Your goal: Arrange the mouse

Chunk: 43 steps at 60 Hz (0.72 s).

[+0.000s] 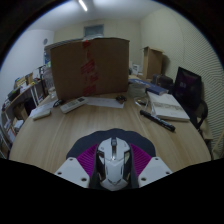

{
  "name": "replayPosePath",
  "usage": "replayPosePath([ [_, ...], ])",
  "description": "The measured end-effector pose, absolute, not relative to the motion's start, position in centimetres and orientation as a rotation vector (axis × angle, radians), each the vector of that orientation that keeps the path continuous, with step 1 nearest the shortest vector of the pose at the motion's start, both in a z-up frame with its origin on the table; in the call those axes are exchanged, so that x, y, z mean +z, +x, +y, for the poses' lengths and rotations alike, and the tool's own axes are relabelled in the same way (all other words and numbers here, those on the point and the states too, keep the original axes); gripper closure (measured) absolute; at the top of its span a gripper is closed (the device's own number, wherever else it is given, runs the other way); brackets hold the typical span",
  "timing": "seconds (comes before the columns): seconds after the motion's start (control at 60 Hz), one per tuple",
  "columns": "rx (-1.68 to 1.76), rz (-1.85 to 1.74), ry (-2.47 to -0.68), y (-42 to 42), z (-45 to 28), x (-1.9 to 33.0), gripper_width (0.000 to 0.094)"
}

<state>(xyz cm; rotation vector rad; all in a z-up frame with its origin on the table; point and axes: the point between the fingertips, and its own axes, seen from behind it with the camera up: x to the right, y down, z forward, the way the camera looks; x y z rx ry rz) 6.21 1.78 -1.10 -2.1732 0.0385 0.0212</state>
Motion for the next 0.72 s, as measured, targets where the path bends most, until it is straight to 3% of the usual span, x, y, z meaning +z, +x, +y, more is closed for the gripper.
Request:
replayPosePath([
  [0.1,0.09,0.072,-2.199,6.1,1.7,-1.0,0.0379],
  [0.217,0.169,0.035,-2.209,4.8,1.6,-0.7,0.0069],
  [0.383,0.147,0.012,-2.248,5.1,-0.3,0.9,0.0101],
  [0.717,0.176,0.054,-2.163,9.6,-11.3,15.0,0.0103],
])
